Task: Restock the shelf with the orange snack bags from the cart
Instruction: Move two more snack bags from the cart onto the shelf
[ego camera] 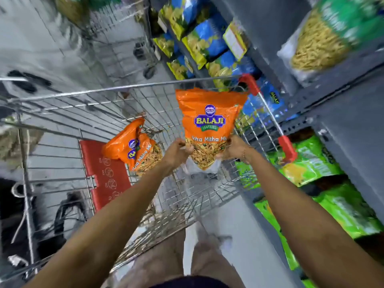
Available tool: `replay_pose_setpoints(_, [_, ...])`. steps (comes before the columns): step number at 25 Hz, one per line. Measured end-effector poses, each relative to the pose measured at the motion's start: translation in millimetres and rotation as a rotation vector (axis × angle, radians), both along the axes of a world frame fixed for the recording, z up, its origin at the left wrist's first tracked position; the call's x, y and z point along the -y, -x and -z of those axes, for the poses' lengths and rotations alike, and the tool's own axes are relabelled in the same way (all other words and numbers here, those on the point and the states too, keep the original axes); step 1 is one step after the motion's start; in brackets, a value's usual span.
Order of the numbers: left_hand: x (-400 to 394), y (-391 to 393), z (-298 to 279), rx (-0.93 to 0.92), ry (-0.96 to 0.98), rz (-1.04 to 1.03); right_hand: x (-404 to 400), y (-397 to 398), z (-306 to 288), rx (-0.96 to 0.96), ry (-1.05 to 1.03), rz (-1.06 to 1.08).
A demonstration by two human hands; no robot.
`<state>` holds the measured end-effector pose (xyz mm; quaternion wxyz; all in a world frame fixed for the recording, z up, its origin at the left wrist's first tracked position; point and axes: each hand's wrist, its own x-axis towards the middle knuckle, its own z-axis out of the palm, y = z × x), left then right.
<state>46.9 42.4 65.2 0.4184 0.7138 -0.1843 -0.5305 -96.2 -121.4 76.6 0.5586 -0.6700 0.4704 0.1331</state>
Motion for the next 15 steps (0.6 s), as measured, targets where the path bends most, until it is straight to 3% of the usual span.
replay_pose_setpoints(6, [25, 54, -121, 0.114, 0.355, 0.142, -17, 102, -120, 0.277, 0.336, 0.247])
replay_pose_setpoints(11, [55, 155, -172, 0.07, 0.573, 0.343, -42, 231, -179, 0.371, 0.506, 0.526])
replay_pose_setpoints(15, [96, 267, -195, 0.098, 0.745, 0.643, -69, 337, -216, 0.394, 0.62, 0.762])
